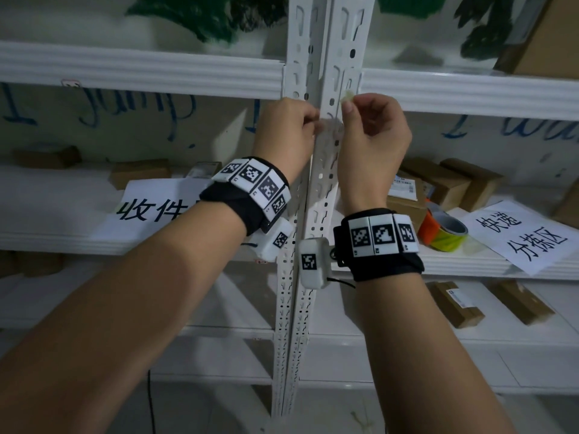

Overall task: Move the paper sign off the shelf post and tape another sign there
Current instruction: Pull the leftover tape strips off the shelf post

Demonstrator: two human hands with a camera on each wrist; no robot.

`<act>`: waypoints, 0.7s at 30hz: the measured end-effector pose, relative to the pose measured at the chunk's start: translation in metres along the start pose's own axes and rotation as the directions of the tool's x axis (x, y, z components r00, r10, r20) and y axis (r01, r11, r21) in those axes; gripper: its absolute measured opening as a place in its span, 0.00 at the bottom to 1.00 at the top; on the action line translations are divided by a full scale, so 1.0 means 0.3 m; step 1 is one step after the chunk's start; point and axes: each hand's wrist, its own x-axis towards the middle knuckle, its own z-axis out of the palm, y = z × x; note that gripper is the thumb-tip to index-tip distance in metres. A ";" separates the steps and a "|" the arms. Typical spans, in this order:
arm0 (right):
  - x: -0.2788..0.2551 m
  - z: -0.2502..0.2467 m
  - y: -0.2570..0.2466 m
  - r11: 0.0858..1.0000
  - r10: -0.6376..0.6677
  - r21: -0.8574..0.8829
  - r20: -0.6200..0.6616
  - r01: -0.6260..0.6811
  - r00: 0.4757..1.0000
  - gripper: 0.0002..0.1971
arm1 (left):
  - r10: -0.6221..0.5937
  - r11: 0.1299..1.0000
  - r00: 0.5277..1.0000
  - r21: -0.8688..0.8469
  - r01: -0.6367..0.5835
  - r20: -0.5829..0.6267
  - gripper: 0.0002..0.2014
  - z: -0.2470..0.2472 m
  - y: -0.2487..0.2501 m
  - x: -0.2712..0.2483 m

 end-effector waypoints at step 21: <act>0.004 -0.091 0.014 0.996 0.070 -0.071 0.114 -0.063 0.991 0.04 | -0.148 0.988 0.982 0.025 0.152 -0.120 0.04 -0.163 -0.015 0.048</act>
